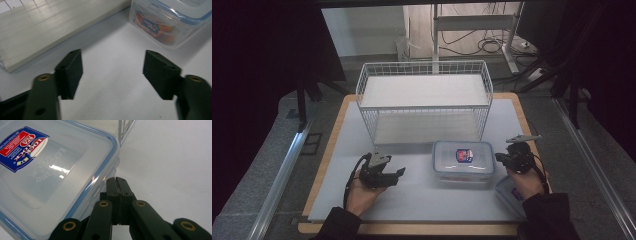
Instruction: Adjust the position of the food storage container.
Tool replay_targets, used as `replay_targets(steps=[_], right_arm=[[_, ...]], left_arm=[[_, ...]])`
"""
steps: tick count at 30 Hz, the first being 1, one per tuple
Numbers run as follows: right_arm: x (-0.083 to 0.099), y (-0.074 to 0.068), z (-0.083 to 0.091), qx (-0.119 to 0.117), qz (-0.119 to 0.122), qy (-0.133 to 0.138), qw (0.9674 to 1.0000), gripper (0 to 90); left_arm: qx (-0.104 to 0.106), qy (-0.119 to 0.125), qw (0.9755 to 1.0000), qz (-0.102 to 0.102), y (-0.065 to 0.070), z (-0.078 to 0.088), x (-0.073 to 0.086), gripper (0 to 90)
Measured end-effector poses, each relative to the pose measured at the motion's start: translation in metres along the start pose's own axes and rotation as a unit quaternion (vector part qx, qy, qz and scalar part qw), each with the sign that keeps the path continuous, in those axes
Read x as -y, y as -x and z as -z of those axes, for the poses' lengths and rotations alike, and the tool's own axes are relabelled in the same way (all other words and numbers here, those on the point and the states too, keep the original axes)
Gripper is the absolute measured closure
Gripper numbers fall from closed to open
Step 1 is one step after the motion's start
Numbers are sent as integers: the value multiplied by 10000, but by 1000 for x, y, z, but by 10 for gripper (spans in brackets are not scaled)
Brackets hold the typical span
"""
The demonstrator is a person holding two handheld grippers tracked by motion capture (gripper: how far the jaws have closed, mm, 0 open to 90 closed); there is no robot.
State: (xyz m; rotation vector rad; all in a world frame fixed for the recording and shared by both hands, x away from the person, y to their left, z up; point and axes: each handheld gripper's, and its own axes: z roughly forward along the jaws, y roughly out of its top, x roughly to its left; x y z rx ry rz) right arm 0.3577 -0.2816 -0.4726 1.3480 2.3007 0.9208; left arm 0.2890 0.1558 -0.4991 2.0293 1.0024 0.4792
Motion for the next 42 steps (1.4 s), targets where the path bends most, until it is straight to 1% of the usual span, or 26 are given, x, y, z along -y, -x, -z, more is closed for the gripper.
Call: replay_targets(steps=[1, 4, 5, 6, 7, 8, 11, 12, 14, 18, 21, 22, 23, 24, 25, 26, 27, 28, 29, 30, 31, 33, 36, 39, 41, 42], right_arm=[[0, 0, 0, 0, 0, 0, 10000, 898], [-1, -1, -1, -13, -27, -9, 10000, 898], [-2, -3, -2, -24, -36, 3, 10000, 898], [-2, -3, -2, -24, -36, 3, 10000, 898], [-2, -4, -3, -33, -38, 0, 10000, 898], [-3, -7, -5, -71, -54, 1, 10000, 898], [-5, -12, -7, -102, -24, -7, 9999, 898], [-6, -14, -8, -128, 2, -14, 9999, 898], [-9, -21, -13, -229, 72, -29, 9997, 898], [-12, -28, -17, -289, 119, -41, 9995, 898], [-17, -37, -23, -373, 184, -75, 9991, 898], [-18, -41, -27, -435, 225, -137, 9987, 898], [-18, -45, -31, -562, 278, -233, 9978, 898], [-17, -50, -36, -600, 332, -313, 9972, 898], [-17, -50, -36, -600, 332, -313, 9972, 898], [-17, -57, -41, -534, 448, -362, 9969, 898], [-19, -65, -42, -417, 660, -343, 9964, 898], [-21, -69, -43, -508, 685, -385, 9956, 898], [-22, -72, -45, -617, 673, -388, 9951, 898], [-23, -76, -47, -557, 688, -382, 9953, 898], [-23, -76, -47, -557, 688, -382, 9953, 898], [-24, -77, -48, -628, 678, -400, 9949, 898], [-23, -83, -46, -598, 741, -446, 9945, 898], [-22, -86, -46, -592, 723, -456, 9946, 899], [-22, -89, -45, -606, 786, -479, 9939, 899], [-20, -94, -43, -629, 837, -501, 9932, 899]], left_arm=[[18, -13, 10000, 38, -1, -1, -1, 346], [119, -46, 9998, 123, -5, -6, -3, 483], [200, -78, 9996, 160, -6, -11, -5, 594], [200, -78, 9996, 160, -6, -11, -5, 630], [264, -89, 9994, 184, -6, -14, -6, 683], [361, -150, 9990, 210, -6, -21, -8, 722], [409, -200, 9987, 207, -6, -27, -9, 822], [423, -218, 9986, 230, -7, -30, -10, 822], [451, -233, 9983, 271, -8, -33, -10, 891], [444, -292, 9981, 309, -10, -40, -10, 898], [400, -365, 9980, 324, -13, -45, -9, 898], [377, -369, 9980, 340, -14, -45, -9, 898], [377, -369, 9980, 340, -14, -45, -9, 898], [351, -378, 9981, 339, -14, -45, -9, 898], [350, -365, 9982, 328, -16, -44, -9, 898], [349, -352, 9982, 336, -17, -43, -9, 898], [322, -384, 9981, 355, -18, -43, -9, 898], [153, -491, 9982, 305, -17, -43, -9, 899], [107, -499, 9983, 293, -18, -42, -8, 899], [194, -460, 9979, 401, -21, -41, -7, 899], [244, -450, 9975, 485, -23, -41, -6, 899], [178, -498, 9977, 433, -23, -39, -6, 900], [130, -571, 9975, 401, -21, -35, -4, 900], [127, -619, 9971, 426, -20, -32, -3, 900], [90, -666, 9969, 410, -18, -28, -1, 900], [64, -707, 9967, 404, -17, -23, 2, 900]])
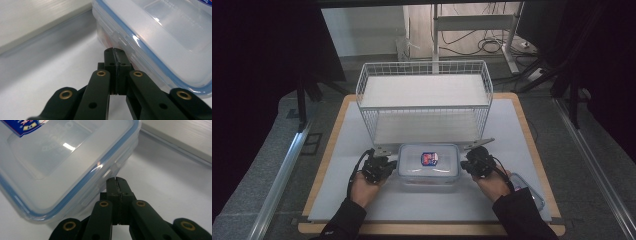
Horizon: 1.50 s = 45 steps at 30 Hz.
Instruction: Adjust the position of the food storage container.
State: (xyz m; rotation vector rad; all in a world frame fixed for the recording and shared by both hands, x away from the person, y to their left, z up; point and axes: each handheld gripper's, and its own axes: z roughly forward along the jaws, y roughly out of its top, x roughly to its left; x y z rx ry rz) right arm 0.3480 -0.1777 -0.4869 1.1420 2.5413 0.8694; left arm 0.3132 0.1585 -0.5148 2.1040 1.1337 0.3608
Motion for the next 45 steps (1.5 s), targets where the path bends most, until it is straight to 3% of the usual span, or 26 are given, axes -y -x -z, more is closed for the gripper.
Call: replay_targets(steps=[11, 15, 17, 20, 25, 26, 27, 28, 30, 33, 34, 35, 36, 38, 41, 45], right_arm=[[6, -13, 4, 15, 172, -24, 9998, 899], [7, -12, 5, -52, 189, -36, 9998, 898], [8, -10, 6, -124, 245, -27, 9996, 898], [12, -5, 14, -89, 341, 103, 9993, 881], [20, 4, 29, -145, 363, 508, 9979, 763], [23, 6, 34, -134, 377, 649, 9971, 673], [23, 6, 34, -134, 377, 649, 9971, 673], [25, 8, 38, -134, 367, 762, 9963, 595], [25, 8, 39, -141, 353, 782, 9962, 570], [26, 8, 40, -168, 375, 873, 9953, 462], [26, 8, 40, -185, 393, 918, 9948, 368], [26, 8, 40, -185, 393, 918, 9948, 368], [26, 9, 38, -214, 356, 928, 9948, 273], [27, 10, 38, -212, 344, 911, 9950, 233], [30, 11, 35, -191, 316, 821, 9959, 158], [31, 13, 34, -168, 316, 806, 9961, 102]], left_arm=[[-41, -136, 9999, -27, 9, 11, 9, 900], [84, -85, 9999, 70, 5, 10, 8, 899], [-66, 21, 10000, 14, 3, 16, 9, 864], [-440, 126, 9989, -75, -1, 28, 11, 722], [-499, 361, 9980, -134, -2, 42, 16, 483], [-521, 443, 9975, -191, -1, 46, 17, 448], [-521, 443, 9975, -191, -1, 46, 17, 416], [-500, 492, 9973, -196, 0, 48, 18, 363], [-477, 552, 9971, -215, 1, 50, 20, 333], [-439, 650, 9966, -244, 3, 53, 24, 252], [-356, 686, 9967, -231, 2, 53, 28, 207], [-356, 686, 9967, -231, 2, 53, 28, 186], [-300, 704, 9968, -217, 2, 53, 30, 165], [-206, 584, 9980, -147, 0, 50, 34, 146], [-244, 379, 9988, -186, -1, 46, 37, 86], [-184, 428, 9987, -198, 0, 45, 35, 61]])
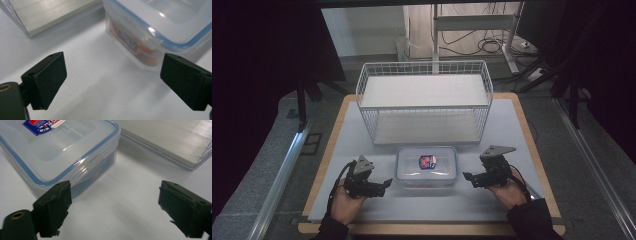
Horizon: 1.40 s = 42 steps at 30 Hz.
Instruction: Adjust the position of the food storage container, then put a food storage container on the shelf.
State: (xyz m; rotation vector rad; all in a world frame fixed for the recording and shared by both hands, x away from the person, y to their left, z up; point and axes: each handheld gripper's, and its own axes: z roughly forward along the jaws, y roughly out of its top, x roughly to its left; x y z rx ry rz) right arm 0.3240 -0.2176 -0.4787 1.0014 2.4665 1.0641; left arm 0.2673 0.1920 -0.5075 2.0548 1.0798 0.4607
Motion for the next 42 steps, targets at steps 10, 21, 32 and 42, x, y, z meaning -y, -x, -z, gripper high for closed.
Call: replay_targets(steps=[10, 21, 32, 42], right_arm=[[-1, -1, -4, -89, 1, -21, 10000, 45], [-8, -2, -4, -154, 17, -13, 9999, 22], [-25, -7, -15, -543, -197, 40, 9983, 4], [-34, -10, -44, -1142, -310, -372, 9923, 12]], left_arm=[[250, 184, 9995, 33, -7, -3, 1, 0], [736, 84, 9972, 120, -3, -3, -16, 5], [1119, 35, 9935, 186, -1, -21, -38, 6], [1719, -148, 9832, 590, -10, -53, -43, 0]])
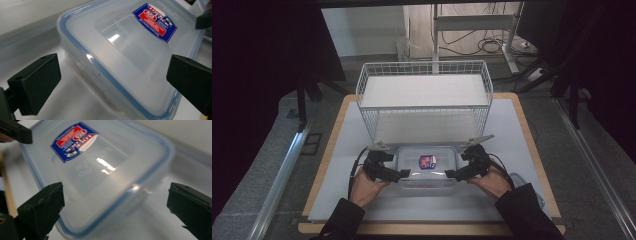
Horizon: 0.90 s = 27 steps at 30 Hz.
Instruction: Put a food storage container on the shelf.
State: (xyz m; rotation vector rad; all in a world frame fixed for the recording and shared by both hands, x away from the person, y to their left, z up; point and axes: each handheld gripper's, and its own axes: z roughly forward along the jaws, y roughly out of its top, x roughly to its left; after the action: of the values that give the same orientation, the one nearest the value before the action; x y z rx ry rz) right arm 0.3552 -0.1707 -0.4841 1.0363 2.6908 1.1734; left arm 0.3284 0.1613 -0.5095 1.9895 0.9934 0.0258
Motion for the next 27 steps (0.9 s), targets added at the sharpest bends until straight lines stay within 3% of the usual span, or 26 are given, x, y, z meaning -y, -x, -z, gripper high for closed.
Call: replay_targets(steps=[1, 2, 3, 5, 6, 7, 8, 12, 17, 20, 27], right_arm=[[-2, 1, -6, -220, -179, -70, 9996, 6], [-3, 2, -7, -257, -239, -109, 9993, 5], [-3, 2, -7, -257, -239, -109, 9993, 5], [-3, 7, -11, -478, -497, -181, 9975, 30], [-3, 7, -11, -478, -497, -181, 9975, 30], [-2, 9, -13, -663, -723, -222, 9949, 32], [-2, 9, -13, -663, -723, -222, 9949, 32], [-2, 5, -7, -552, -623, -197, 9963, 94], [1, -4, 7, -346, -594, 24, 9976, 234], [7, -7, 13, -366, -654, 145, 9971, 295], [16, -13, 21, -380, -680, 232, 9967, 358]], left_arm=[[104, -49, 9999, 40, -1, -2, -1, 0], [104, -49, 9999, 40, -1, -2, -1, 0], [241, -84, 9996, 89, -2, -4, 0, 0], [529, -191, 9982, 226, -4, -8, 1, 0], [529, -191, 9982, 226, -4, -8, 1, 0], [515, -198, 9982, 244, -3, -8, 1, 0], [473, -241, 9983, 237, -2, -8, 0, 0], [212, -280, 9994, 40, 10, -2, -1, 8], [-34, -78, 9999, -112, 23, 11, 5, 89], [-2, 56, 10000, -48, 24, 18, 11, 208], [67, 121, 9998, 105, 29, 26, 23, 298]])
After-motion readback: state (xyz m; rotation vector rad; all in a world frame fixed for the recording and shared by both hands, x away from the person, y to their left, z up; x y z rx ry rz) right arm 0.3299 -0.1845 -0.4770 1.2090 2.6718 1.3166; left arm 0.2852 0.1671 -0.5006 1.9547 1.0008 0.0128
